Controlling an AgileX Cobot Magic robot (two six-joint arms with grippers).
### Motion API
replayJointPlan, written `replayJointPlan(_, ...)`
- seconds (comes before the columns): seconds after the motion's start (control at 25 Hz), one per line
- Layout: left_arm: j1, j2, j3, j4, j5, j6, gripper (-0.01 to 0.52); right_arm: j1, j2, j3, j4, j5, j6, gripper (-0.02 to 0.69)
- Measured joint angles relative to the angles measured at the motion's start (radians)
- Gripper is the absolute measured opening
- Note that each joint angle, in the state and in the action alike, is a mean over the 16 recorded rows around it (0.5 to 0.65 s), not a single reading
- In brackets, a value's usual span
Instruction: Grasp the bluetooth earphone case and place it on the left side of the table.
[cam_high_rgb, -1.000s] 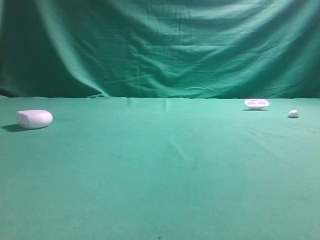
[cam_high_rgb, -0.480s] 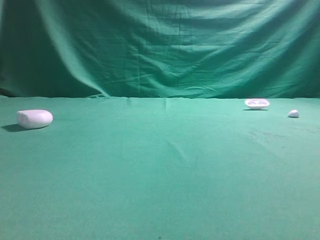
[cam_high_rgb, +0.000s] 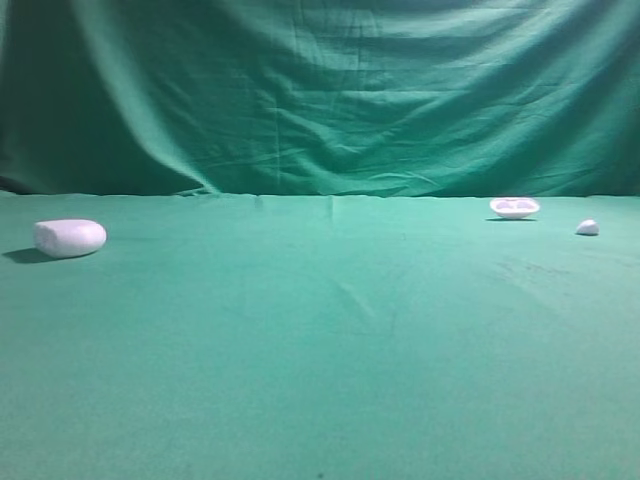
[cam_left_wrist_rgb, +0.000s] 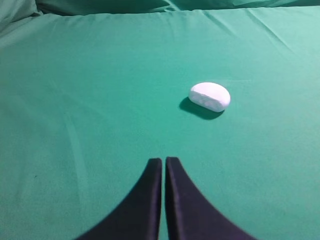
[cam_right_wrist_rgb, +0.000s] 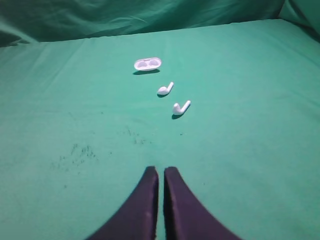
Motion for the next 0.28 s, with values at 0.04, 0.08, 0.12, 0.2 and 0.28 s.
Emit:
replayJointPlan(0.04,0.000,0.000,0.000,0.000,0.000,0.000,0.000,0.000,0.000,0.000,0.000,0.000,0.000,0.000)
replayJointPlan(0.08,0.000,0.000,0.000,0.000,0.000,0.000,0.000,0.000,0.000,0.000,0.000,0.000,0.000,0.000)
replayJointPlan(0.12,0.000,0.000,0.000,0.000,0.000,0.000,0.000,0.000,0.000,0.000,0.000,0.001,0.000,0.000)
replayJointPlan(0.2,0.000,0.000,0.000,0.000,0.000,0.000,0.000,0.000,0.000,0.000,0.000,0.001,0.000,0.000)
replayJointPlan(0.28,0.000,0.000,0.000,0.000,0.000,0.000,0.000,0.000,0.000,0.000,0.000,0.001,0.000,0.000)
